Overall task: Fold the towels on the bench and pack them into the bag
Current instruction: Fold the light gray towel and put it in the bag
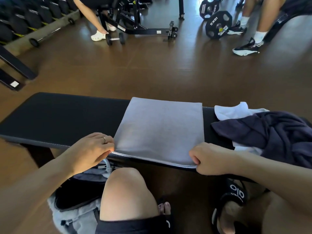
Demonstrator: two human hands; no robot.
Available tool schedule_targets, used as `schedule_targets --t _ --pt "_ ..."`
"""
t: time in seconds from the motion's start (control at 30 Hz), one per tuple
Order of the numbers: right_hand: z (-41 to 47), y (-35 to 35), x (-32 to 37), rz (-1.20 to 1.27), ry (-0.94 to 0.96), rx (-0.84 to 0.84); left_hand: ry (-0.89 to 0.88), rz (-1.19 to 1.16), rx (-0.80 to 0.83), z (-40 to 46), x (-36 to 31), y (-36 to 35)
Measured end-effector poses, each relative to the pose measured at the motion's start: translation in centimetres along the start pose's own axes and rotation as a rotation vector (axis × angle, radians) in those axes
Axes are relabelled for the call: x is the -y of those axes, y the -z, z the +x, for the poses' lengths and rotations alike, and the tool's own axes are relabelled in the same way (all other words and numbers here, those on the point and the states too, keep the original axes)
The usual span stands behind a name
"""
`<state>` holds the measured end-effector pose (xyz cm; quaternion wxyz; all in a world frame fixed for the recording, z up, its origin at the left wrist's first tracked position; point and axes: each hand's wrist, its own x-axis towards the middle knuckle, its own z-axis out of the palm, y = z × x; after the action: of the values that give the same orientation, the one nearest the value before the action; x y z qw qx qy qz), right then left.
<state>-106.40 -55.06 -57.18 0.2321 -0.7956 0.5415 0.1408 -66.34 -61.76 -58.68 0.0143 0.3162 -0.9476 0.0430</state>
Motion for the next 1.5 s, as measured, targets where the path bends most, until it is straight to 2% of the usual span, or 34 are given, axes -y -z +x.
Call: schedule_targets --t 0.13,0.2,0.3,0.37,0.43,0.57,0.73,0.87,0.97,1.07,1.17,1.3,1.5 --pt "-1.0 3.2 0.7 0.094 -0.02 0.217 0.042 0.019 0.088 0.5 -0.6 1.1" --pt "-0.6 5.0 1.0 0.065 -0.057 0.219 0.086 0.048 0.081 2.1 -1.0 2.0" --pt "3.3 5.6 2.0 0.061 -0.073 -0.13 0.233 -0.024 0.011 7.1 -2.8 2.8" --pt "6.9 4.9 3.3 0.106 -0.068 -0.345 0.392 -0.09 0.055 11.7 -4.0 1.8" --pt "10.2 3.4 3.9 0.086 -0.117 -0.439 0.496 -0.125 0.153 15.6 -5.2 -0.1" --pt "12.1 0.3 1.2 0.057 -0.331 -0.463 0.677 -0.21 0.27 17.0 -5.6 -4.3" --pt "12.2 -0.7 -1.1 0.127 -0.396 -0.482 0.687 -0.24 0.276 16.3 -5.3 -5.0" --pt "13.5 1.9 -1.0 0.084 -0.317 -0.635 0.734 -0.23 0.211 18.4 -4.9 -3.7" --pt "15.0 3.4 -1.3 0.077 -0.274 -0.587 0.655 -0.104 0.123 21.0 -2.9 -2.9" --pt "15.8 2.7 -3.4 0.103 -0.354 -0.492 0.712 -0.137 0.205 21.5 0.2 -4.1" --pt "15.4 1.8 -5.5 0.126 -0.408 -0.523 0.774 -0.17 0.219 20.2 1.8 -6.0" --pt "15.2 2.0 -7.0 0.213 -0.496 -0.525 0.767 -0.153 0.176 20.0 1.7 -6.6" --pt "14.9 2.9 -8.5 0.264 -0.571 -0.522 0.745 -0.143 0.201 19.9 1.7 -6.4"
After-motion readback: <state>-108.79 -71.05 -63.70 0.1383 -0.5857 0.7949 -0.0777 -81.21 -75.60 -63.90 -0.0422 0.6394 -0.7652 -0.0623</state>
